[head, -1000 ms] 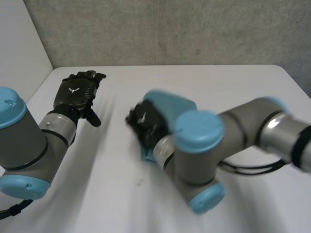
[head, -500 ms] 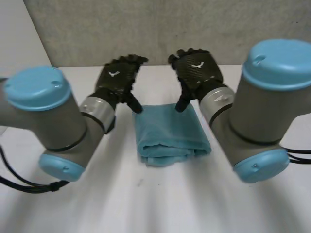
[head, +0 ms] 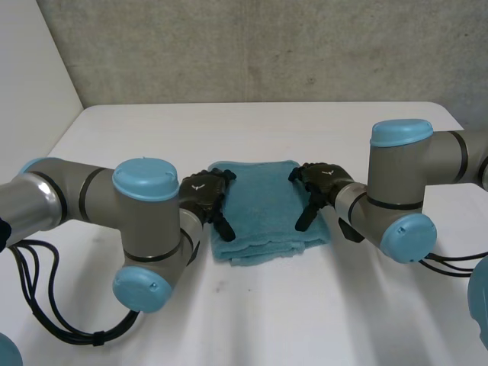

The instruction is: Fold the laundry

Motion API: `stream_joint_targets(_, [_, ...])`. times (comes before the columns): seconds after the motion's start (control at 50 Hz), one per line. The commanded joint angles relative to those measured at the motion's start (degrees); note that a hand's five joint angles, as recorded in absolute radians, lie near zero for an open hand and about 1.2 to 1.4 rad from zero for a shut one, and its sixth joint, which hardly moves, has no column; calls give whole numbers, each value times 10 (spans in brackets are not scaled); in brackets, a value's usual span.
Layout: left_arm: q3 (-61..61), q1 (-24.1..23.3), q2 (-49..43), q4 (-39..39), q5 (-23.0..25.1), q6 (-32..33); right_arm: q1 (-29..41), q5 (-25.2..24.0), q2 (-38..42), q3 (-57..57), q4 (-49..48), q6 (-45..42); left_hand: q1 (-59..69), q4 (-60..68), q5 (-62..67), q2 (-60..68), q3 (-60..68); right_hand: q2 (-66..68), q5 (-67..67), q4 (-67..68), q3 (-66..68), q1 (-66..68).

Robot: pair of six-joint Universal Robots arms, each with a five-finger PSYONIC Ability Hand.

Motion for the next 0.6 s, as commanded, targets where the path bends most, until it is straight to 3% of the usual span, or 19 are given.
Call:
stream_joint_targets(0.02, [-3,1,42,-24,2,17,-2,1,-59,-4,-2,1,-2,1,-6,1,1,-29,-41,-34,-24,-20])
stream_joint_targets(0.16, [3,39,184,-33,3,25,-6,12,-177,15,-8,6,-10,-7,-14,-8,-7,-29,-41,-34,-24,-20])
stream_joint_targets(0.22, [6,75,246,-49,6,26,-19,44,-237,27,-9,6,-10,-7,-14,-8,-7,-29,-41,-34,-24,-20])
stream_joint_targets(0.26, [8,91,273,-66,11,26,-36,96,-293,43,-9,3,-10,-7,-14,-8,-7,-29,-41,-34,-24,-20])
stream_joint_targets(0.36, [10,130,333,-120,42,27,-57,143,-346,72,-5,-2,-10,-7,-14,-8,-7,-29,-41,-34,-24,-20])
stream_joint_targets(0.5, [-11,165,398,-178,85,27,-68,139,-395,109,-5,-2,-10,-7,-14,-8,-7,-29,-41,-34,-24,-20])
stream_joint_targets(0.6, [-32,179,414,-179,96,26,-75,138,-411,124,-6,-9,-10,-7,-14,-8,-7,-29,-41,-34,-24,-20])
